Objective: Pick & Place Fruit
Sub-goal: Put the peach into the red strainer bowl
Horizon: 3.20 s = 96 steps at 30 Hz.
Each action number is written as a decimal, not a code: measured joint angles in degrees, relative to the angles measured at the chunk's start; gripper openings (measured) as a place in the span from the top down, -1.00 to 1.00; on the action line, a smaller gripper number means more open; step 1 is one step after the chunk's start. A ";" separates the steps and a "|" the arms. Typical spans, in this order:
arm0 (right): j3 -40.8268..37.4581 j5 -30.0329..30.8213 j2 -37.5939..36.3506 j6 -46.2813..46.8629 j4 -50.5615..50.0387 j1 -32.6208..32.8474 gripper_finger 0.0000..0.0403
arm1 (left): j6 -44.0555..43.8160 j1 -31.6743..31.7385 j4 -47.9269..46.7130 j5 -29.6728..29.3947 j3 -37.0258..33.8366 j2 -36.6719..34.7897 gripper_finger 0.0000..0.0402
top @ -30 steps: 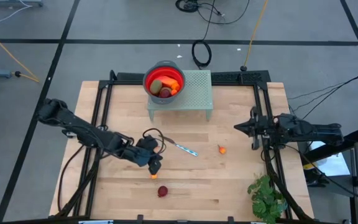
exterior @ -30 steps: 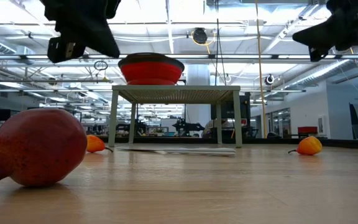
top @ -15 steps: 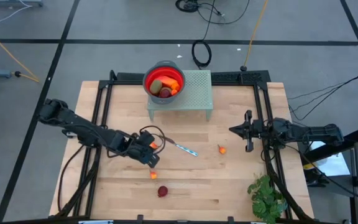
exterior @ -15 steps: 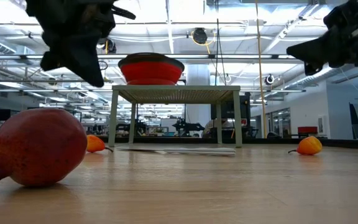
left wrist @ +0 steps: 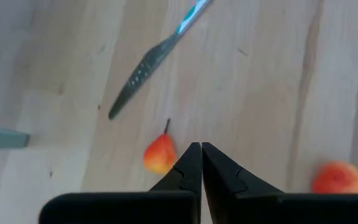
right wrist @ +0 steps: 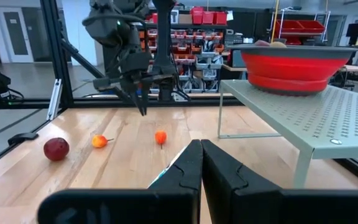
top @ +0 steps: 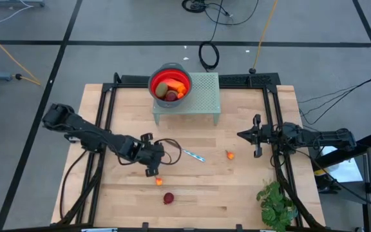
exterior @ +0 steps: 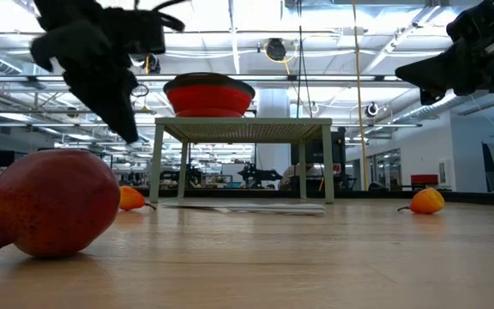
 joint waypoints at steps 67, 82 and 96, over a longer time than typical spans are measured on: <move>0.00 -0.02 0.00 0.87 0.26 0.00 1.00 | 7.62 9.78 0.69 8.14 -1.14 13.25 0.51; 0.00 -0.02 0.00 0.68 0.42 0.00 1.00 | -4.26 8.09 -7.37 12.70 10.42 0.24 0.48; 0.00 0.00 0.02 0.66 0.44 0.00 1.00 | -6.78 4.25 -7.18 2.47 22.90 -10.22 0.43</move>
